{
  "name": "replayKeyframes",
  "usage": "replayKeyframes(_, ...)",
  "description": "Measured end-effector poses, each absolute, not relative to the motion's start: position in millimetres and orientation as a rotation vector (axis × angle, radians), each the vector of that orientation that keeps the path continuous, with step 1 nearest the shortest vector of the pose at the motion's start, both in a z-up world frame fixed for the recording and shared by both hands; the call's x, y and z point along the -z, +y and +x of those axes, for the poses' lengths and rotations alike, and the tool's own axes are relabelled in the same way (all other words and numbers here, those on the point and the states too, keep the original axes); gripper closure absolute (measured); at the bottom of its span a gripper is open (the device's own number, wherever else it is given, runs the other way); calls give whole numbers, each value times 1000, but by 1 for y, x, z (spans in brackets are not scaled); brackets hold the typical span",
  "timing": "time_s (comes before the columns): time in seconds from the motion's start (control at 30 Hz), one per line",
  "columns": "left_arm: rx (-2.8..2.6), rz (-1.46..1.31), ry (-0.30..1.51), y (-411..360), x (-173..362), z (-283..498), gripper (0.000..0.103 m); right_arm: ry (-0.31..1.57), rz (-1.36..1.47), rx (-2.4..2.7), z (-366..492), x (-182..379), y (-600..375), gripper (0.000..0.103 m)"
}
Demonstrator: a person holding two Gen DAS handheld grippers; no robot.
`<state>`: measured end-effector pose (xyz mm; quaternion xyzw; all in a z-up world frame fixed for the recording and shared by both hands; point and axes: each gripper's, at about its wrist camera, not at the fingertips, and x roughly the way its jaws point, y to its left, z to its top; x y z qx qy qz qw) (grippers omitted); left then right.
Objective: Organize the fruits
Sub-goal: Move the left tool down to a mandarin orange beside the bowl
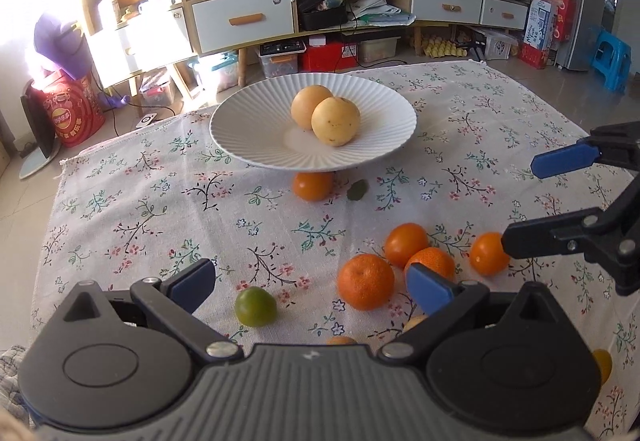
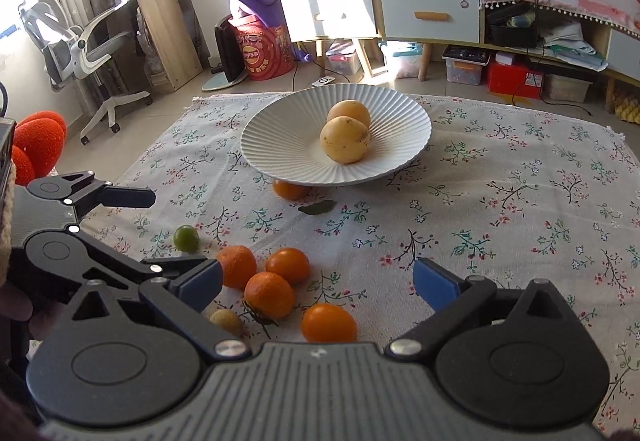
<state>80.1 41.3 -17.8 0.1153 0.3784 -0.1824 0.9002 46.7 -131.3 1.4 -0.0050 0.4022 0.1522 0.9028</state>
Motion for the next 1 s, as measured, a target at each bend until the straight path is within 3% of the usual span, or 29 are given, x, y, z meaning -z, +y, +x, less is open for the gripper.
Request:
replayKeyframes(0.03,383,239,779,42,19,79,22,833,-30,-327,44,1,-132,1)
replayKeyframes(0.27,447,206,740,39,23,78,23,852,-113,-335,33,18,-135,2)
replayKeyframes(0.37,474,177,740,34,24,82,25,859,-136,-332,30,24,-134,11)
replayKeyframes(0.47,506,158,751,26,24,86,34,871,-154,-336,30,30,-131,25)
replayKeyframes(0.67,563,172,788,8,26,96,53,886,-178,-356,30,32,-123,43)
replayKeyframes(1.0,584,144,903,-12,31,112,79,893,-194,-344,33,34,-123,51)
